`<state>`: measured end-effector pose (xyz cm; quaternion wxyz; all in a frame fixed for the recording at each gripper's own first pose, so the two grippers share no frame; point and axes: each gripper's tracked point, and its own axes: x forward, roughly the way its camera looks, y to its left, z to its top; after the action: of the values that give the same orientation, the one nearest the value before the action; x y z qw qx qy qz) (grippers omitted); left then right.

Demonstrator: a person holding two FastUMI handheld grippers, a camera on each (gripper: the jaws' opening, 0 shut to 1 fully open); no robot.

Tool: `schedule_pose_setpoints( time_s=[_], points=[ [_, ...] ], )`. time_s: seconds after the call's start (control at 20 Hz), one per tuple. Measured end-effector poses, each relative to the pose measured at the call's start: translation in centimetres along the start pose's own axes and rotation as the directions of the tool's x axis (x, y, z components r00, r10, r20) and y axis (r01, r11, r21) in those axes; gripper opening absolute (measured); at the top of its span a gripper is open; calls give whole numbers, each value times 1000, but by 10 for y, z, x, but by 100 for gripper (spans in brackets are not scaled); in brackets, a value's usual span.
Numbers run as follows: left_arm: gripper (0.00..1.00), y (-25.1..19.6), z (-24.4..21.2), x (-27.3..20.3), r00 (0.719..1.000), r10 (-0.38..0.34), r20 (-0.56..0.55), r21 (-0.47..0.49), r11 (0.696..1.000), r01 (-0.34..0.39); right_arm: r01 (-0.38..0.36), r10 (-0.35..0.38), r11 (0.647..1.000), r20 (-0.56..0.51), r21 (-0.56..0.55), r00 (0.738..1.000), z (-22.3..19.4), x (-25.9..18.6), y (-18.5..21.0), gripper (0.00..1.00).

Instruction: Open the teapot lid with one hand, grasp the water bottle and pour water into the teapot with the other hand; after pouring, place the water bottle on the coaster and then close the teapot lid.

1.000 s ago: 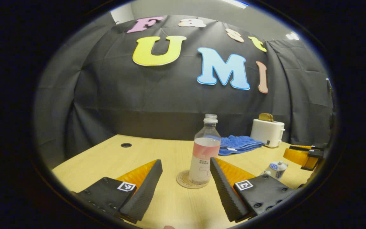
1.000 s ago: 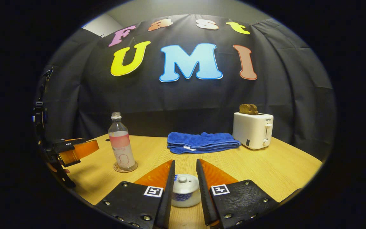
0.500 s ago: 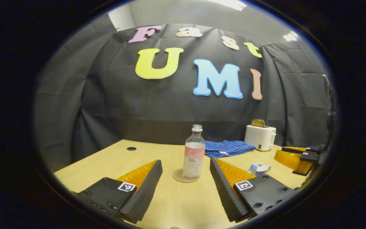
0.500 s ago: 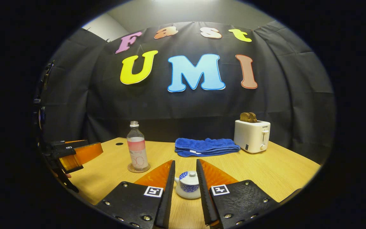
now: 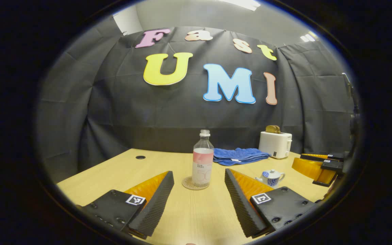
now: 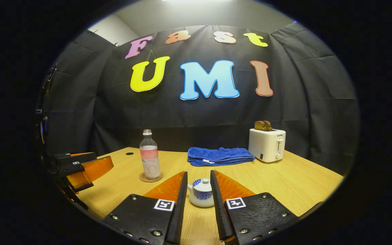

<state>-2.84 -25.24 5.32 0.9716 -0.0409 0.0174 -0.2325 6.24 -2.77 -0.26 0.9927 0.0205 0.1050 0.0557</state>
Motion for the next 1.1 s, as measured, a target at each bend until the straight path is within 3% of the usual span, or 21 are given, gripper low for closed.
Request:
schedule_pose_setpoints(
  time_s=[0.7, 1.1],
  points=[
    [100, 0, -46, 12, 998, 51, -37, 14, 999, -51, -24, 25, 999, -37, 27, 999, -32, 8, 6, 41],
    [100, -3, -34, 7, 996, 80, 28, 85, 993, -82, -10, 12, 999, -51, 44, 999, -48, 11, 3, 41]
  ],
)
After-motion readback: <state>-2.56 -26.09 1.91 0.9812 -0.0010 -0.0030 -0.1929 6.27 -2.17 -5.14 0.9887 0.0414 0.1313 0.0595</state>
